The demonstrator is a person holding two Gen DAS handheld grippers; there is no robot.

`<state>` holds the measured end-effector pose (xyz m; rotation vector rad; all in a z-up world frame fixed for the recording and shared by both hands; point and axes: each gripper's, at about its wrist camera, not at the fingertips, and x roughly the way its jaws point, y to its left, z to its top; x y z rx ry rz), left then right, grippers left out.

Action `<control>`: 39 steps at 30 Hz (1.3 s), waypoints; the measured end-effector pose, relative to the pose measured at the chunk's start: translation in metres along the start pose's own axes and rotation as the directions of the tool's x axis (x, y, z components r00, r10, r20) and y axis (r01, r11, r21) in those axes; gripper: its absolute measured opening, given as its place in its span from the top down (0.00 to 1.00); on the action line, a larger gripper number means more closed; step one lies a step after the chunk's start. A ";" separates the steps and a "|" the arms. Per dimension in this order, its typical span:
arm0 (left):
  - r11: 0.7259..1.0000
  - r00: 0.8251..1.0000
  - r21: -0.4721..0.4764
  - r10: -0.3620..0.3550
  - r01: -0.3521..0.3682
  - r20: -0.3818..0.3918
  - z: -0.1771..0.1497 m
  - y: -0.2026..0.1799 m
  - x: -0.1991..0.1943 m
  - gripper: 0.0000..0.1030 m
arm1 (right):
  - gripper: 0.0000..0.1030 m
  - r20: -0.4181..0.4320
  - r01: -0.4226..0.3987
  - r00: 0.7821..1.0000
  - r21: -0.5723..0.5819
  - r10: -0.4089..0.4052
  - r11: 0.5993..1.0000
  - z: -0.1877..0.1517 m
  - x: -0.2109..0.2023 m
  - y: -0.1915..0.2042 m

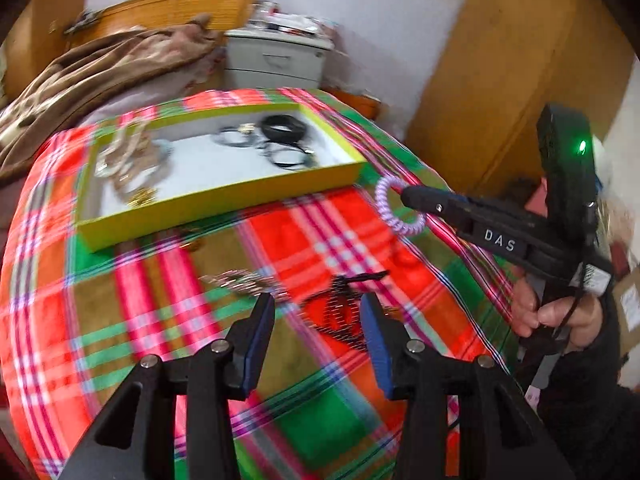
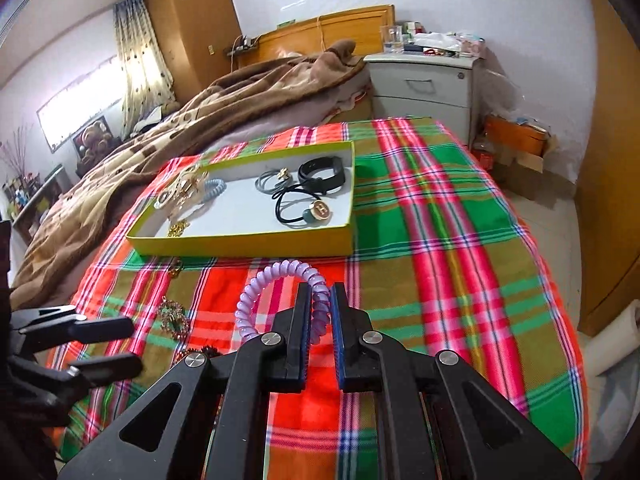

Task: Organize jewelry
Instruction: 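Close left tool on dark beaded bracelet while right tool holds lavender coil, then carry the beaded bracelet and lavender coil toward the yellow box with both tools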

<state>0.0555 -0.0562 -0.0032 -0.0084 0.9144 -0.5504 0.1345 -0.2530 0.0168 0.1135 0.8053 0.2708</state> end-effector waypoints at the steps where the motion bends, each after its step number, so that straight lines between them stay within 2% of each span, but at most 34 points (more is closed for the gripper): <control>1: 1.000 1.000 0.018 -0.008 0.008 -0.009 0.002 -0.006 0.004 0.55 | 0.91 0.003 0.001 1.000 0.004 -0.001 1.000 -0.001 -0.002 -0.002; 3: 0.999 1.000 0.040 -0.010 0.011 -0.028 0.006 -0.015 0.012 0.55 | 0.91 0.012 0.003 1.000 0.016 -0.003 1.000 -0.003 -0.007 -0.006; 7: 0.991 0.996 0.109 0.078 -0.072 -0.045 0.010 -0.029 0.024 0.55 | 0.91 0.028 0.004 1.000 0.028 -0.005 1.000 -0.007 -0.016 -0.013; 12: 0.985 0.990 0.132 0.118 -0.107 -0.074 0.012 -0.035 0.036 0.55 | 0.91 0.034 -0.005 0.999 0.042 0.003 0.999 -0.012 -0.020 -0.020; 16: 0.985 0.986 0.138 0.121 -0.105 -0.112 0.011 -0.037 0.048 0.55 | 0.91 0.040 -0.011 0.999 0.045 0.009 0.999 -0.013 -0.021 -0.022; 18: 0.981 0.984 0.150 0.141 -0.124 -0.108 0.010 -0.039 0.050 0.55 | 0.91 0.043 -0.013 0.999 0.046 0.011 0.999 -0.013 -0.021 -0.023; 21: 0.981 0.985 0.157 0.130 -0.112 -0.114 0.010 -0.040 0.053 0.55 | 0.91 0.046 -0.011 0.999 0.046 0.009 0.999 -0.013 -0.022 -0.024; 30: 0.986 0.987 0.144 0.102 -0.084 -0.122 0.012 -0.040 0.060 0.75 | 0.91 0.048 -0.014 0.999 0.045 0.011 0.999 -0.013 -0.023 -0.024; 39: 0.989 0.990 0.125 0.094 -0.081 -0.104 0.013 -0.038 0.059 0.84 | 0.91 0.050 -0.010 0.999 0.043 0.008 0.999 -0.013 -0.024 -0.021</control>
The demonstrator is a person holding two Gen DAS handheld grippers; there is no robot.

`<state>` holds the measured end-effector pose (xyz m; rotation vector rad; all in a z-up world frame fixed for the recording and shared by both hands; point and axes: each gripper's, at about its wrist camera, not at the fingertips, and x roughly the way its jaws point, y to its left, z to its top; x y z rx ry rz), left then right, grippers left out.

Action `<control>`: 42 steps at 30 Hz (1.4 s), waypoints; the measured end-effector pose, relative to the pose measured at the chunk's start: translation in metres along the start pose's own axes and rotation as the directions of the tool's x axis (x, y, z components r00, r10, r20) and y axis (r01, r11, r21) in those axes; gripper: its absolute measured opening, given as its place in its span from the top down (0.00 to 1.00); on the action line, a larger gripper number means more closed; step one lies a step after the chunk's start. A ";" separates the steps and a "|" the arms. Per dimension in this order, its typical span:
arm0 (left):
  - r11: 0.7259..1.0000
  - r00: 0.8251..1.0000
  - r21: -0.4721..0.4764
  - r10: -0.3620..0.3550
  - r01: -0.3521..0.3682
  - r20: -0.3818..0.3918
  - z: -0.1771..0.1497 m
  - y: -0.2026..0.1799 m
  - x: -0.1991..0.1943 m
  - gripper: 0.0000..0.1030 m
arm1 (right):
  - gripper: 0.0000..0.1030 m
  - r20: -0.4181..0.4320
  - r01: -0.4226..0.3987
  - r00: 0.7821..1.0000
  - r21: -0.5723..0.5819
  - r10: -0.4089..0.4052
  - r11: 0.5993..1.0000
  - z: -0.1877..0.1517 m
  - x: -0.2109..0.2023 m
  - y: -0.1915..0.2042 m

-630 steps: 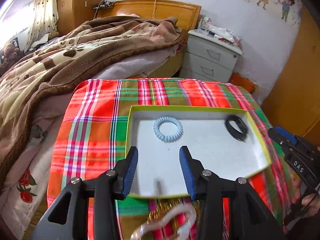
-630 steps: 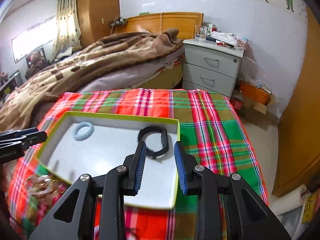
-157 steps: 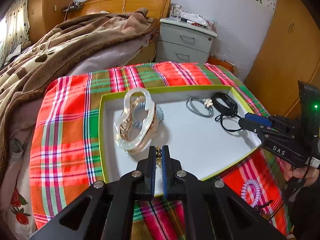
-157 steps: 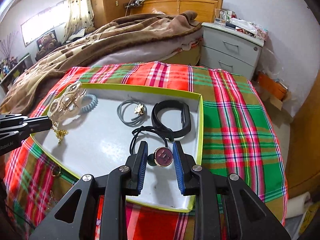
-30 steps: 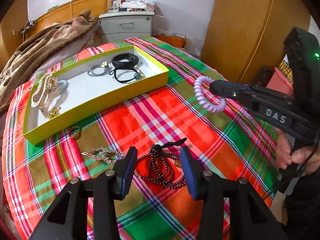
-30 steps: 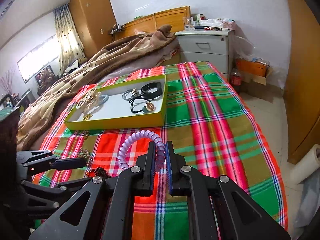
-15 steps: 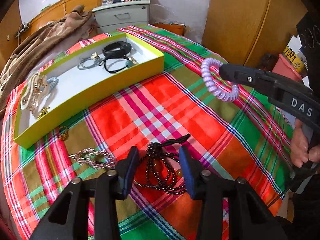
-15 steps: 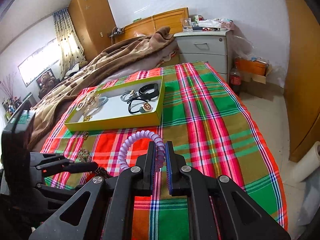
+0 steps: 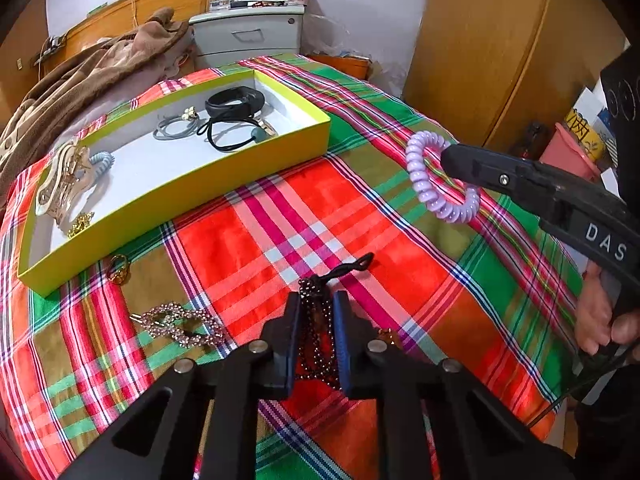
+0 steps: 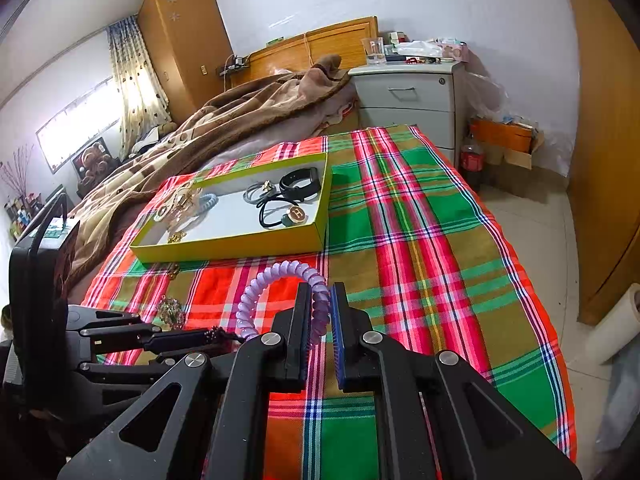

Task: Organize jewelry
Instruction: 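Carry the beaded bracelet and lavender coil toward the yellow box with both tools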

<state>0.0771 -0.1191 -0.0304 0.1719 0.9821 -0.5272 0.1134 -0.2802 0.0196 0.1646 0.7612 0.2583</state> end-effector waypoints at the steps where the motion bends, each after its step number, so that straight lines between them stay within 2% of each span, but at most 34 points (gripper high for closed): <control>1: 1.000 1.000 -0.008 -0.003 0.003 0.007 0.000 0.001 -0.001 0.84 | 0.91 0.000 0.000 1.000 0.000 0.000 1.000 0.000 0.000 0.000; 24: 0.998 0.987 -0.061 -0.020 0.030 0.157 0.011 0.015 -0.048 0.84 | 0.91 0.027 -0.003 1.000 -0.019 0.003 1.000 0.014 -0.007 0.015; 34: 0.995 0.975 -0.092 -0.003 0.025 0.224 0.026 0.036 -0.074 0.84 | 0.91 0.042 -0.016 0.999 -0.037 0.017 0.999 0.033 -0.003 0.028; 42: 0.991 0.970 -0.131 0.014 0.018 0.243 0.046 0.066 -0.081 0.84 | 0.91 0.038 -0.029 0.999 -0.045 0.031 0.999 0.052 0.012 0.036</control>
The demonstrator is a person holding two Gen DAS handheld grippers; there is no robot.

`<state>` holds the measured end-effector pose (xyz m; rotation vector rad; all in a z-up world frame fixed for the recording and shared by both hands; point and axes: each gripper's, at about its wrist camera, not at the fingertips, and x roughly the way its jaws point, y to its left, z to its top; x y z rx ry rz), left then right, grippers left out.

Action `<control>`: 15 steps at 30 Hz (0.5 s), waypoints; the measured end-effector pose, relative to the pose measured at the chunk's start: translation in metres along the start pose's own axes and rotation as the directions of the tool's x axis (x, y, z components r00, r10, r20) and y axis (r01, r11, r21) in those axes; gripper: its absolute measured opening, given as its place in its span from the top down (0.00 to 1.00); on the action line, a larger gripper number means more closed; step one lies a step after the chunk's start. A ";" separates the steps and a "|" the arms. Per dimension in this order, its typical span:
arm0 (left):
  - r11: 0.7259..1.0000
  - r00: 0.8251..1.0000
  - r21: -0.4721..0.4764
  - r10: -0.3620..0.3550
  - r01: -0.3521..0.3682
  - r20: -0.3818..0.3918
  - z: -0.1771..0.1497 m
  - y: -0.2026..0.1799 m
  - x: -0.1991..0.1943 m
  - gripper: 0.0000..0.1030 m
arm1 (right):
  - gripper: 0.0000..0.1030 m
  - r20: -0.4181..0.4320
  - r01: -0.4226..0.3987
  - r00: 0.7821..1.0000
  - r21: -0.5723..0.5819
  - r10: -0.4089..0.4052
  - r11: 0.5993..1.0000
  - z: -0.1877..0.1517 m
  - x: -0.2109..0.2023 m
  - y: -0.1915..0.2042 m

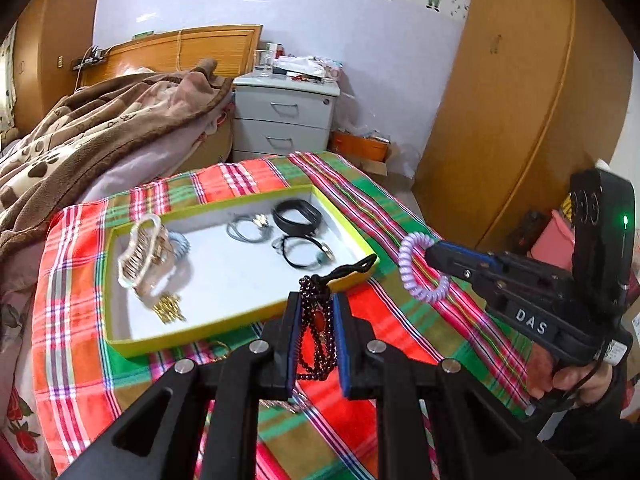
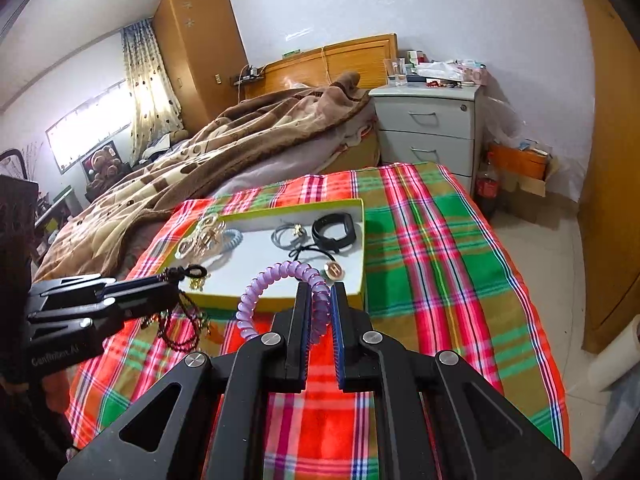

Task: Organize jewelry
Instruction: 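Carry the beaded bracelet and lavender coil toward the yellow box with both tools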

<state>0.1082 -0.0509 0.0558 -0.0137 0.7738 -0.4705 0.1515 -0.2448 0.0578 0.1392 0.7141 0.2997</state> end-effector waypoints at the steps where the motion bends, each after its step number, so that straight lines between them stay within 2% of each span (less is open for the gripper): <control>1: 1.000 1.000 -0.010 0.003 -0.003 0.001 0.004 0.005 0.001 0.84 | 0.91 -0.004 -0.001 1.000 -0.001 0.001 1.000 0.002 0.003 0.001; 10: 0.998 0.999 -0.045 0.044 -0.044 0.007 0.036 0.038 0.017 0.84 | 0.91 -0.032 -0.023 0.999 -0.004 0.023 1.000 0.022 0.036 0.008; 15: 0.996 0.999 -0.076 0.052 -0.052 -0.008 0.049 0.058 0.036 0.84 | 0.91 -0.081 -0.029 0.996 -0.009 0.028 1.000 0.027 0.066 0.012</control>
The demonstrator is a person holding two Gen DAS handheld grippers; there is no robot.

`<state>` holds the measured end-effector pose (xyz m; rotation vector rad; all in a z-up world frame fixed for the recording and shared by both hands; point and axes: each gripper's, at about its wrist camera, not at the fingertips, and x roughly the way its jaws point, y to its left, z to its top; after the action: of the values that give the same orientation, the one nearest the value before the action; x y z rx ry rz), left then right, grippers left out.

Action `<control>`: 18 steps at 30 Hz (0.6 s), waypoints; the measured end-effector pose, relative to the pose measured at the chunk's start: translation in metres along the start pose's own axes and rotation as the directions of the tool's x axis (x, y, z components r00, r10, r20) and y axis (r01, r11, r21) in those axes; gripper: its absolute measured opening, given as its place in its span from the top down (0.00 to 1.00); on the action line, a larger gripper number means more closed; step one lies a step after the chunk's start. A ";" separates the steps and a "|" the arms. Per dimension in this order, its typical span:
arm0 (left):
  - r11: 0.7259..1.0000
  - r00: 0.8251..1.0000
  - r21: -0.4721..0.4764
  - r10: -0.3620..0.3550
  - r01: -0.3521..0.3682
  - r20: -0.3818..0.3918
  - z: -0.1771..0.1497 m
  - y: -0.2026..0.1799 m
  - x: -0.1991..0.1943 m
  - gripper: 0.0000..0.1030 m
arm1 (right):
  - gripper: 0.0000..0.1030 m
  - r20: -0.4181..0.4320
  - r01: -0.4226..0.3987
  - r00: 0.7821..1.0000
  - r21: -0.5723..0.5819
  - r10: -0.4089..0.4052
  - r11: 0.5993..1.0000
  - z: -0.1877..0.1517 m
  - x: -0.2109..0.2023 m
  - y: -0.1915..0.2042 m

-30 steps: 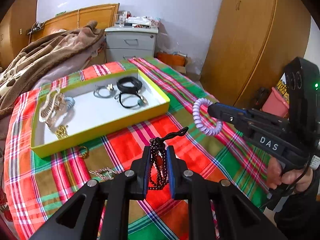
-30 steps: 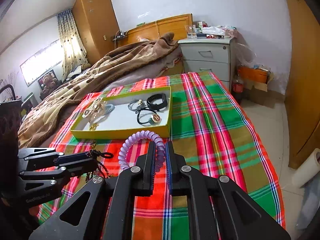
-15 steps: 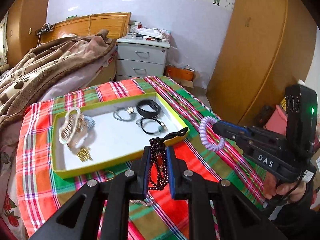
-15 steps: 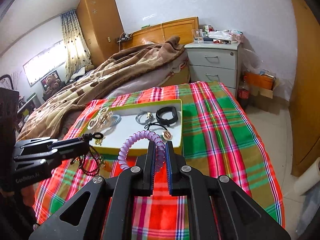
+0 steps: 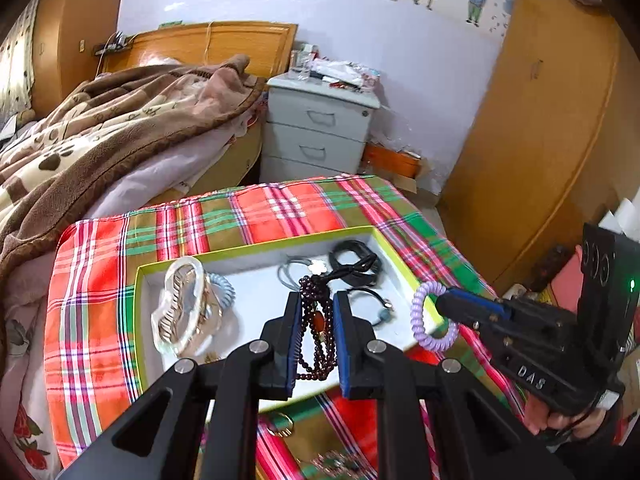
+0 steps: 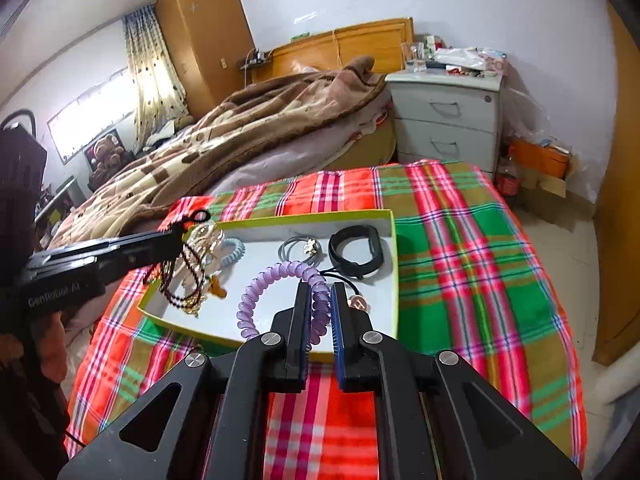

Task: Organize jewelry
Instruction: 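Carry the beaded bracelet and lavender coil toward the yellow box with both tools, then lower both items into the box and open both tools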

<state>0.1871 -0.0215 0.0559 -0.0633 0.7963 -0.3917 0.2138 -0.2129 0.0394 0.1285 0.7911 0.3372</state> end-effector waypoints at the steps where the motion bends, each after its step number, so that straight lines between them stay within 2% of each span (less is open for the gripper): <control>1: 1.000 1.000 0.000 0.005 -0.005 -0.003 0.002 0.003 0.004 0.84 | 0.91 -0.010 -0.003 1.000 0.000 0.003 1.000 0.001 0.005 0.000; 8: 0.999 0.999 -0.032 0.012 -0.014 -0.050 0.011 0.023 0.038 0.84 | 0.91 -0.088 -0.026 0.996 -0.021 0.024 0.999 0.004 0.046 0.008; 18: 0.998 0.994 -0.061 0.027 -0.034 -0.105 0.011 0.037 0.075 0.84 | 0.91 -0.166 -0.037 0.986 -0.058 0.027 0.998 0.002 0.077 0.011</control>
<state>0.2542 -0.0157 0.0047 -0.0899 0.9113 -0.3432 0.2630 -0.1757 -0.0081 0.0561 0.9420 0.4055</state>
